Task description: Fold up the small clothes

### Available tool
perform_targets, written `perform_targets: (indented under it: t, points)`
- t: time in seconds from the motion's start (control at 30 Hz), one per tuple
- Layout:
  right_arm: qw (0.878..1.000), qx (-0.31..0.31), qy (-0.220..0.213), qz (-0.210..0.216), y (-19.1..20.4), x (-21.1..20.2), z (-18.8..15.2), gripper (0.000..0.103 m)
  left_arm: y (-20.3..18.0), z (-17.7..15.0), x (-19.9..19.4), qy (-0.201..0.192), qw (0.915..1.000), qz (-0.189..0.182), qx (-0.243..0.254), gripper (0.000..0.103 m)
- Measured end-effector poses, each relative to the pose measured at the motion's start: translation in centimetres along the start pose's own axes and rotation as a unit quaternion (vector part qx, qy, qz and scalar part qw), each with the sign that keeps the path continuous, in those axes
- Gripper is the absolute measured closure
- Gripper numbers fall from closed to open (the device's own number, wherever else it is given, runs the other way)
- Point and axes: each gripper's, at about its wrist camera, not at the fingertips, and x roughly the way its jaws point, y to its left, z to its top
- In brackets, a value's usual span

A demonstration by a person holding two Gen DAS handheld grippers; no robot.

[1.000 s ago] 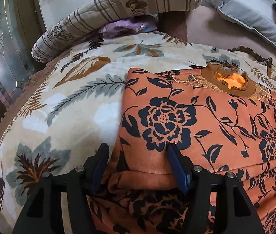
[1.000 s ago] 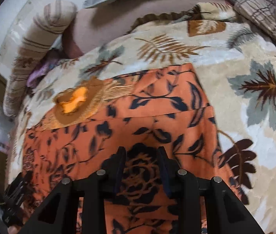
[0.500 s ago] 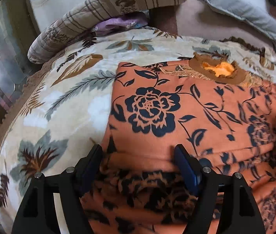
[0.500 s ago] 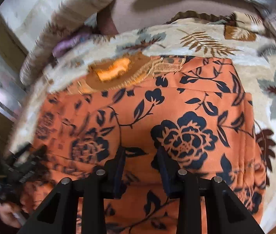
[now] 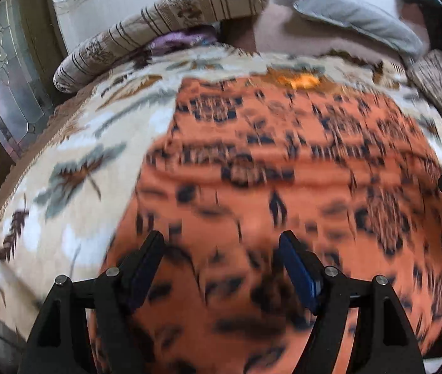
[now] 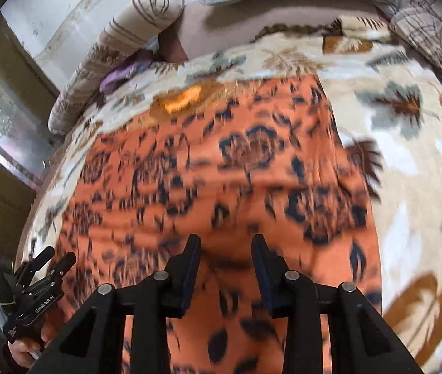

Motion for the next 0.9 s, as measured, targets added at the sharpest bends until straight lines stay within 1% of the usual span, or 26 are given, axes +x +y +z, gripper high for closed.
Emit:
perform_targets:
  t: [0.1, 0.13, 0.17, 0.23, 0.27, 0.3, 0.37, 0.43, 0.53, 0.63, 0.7, 0.9]
  points:
    - [0.999, 0.013, 0.030, 0.007, -0.5, 0.5, -2.5, 0.065, 0.2, -2.6, -0.7, 0.013, 0.9999, 0.003, 0.004, 0.026]
    - [0.999, 0.015, 0.031, 0.008, -0.5, 0.4, -3.4, 0.065, 0.3, -3.2, -1.0, 0.013, 0.9999, 0.003, 0.003, 0.026]
    - [1.000, 0.013, 0.022, 0.006, -0.4, 0.0, -4.0, 0.065, 0.5, -3.8, -1.3, 0.009, 1.0000, 0.003, 0.000, 0.026]
    - [1.000, 0.008, 0.020, 0.011, -0.1, -0.6, -5.1, 0.052, 0.5, -4.5, -2.0, 0.007, 1.0000, 0.007, 0.001, 0.026]
    - [1.000, 0.009, 0.017, 0.018, 0.0, -0.8, -5.6, 0.044, 0.5, -4.7, -2.2, 0.008, 0.9999, 0.008, 0.002, 0.026]
    - [1.000, 0.008, 0.014, 0.017, 0.2, -1.1, -6.3, 0.042, 0.4, -4.8, -2.4, 0.009, 0.9999, 0.008, 0.001, 0.026]
    - [1.000, -0.005, 0.007, 0.000, 0.8, -1.6, -7.1, 0.042, 0.4, -4.9, -3.0, 0.012, 0.9999, 0.002, -0.005, 0.026]
    - [1.000, -0.010, -0.009, -0.013, 1.3, -2.4, -7.6, 0.042, 0.5, -4.9, -4.0, 0.010, 0.9999, 0.001, -0.012, 0.026]
    - [0.998, -0.014, -0.055, -0.020, 2.1, -4.9, -8.0, 0.042, 0.6, -4.7, -6.2, -0.006, 0.9998, -0.005, -0.020, 0.026]
    - [0.994, -0.032, -0.101, -0.030, 3.3, -7.5, -8.1, 0.042, 0.5, -4.1, -8.3, -0.027, 0.9995, 0.005, -0.014, 0.025]
    - [0.992, -0.037, -0.122, -0.028, 3.9, -8.8, -8.0, 0.042, 0.5, -3.7, -9.7, -0.039, 0.9991, 0.007, -0.014, 0.025]
    - [0.984, -0.043, -0.173, -0.002, 6.3, -13.2, -7.7, 0.042, 0.5, -2.1, -14.4, -0.081, 0.9964, 0.003, -0.023, 0.025]
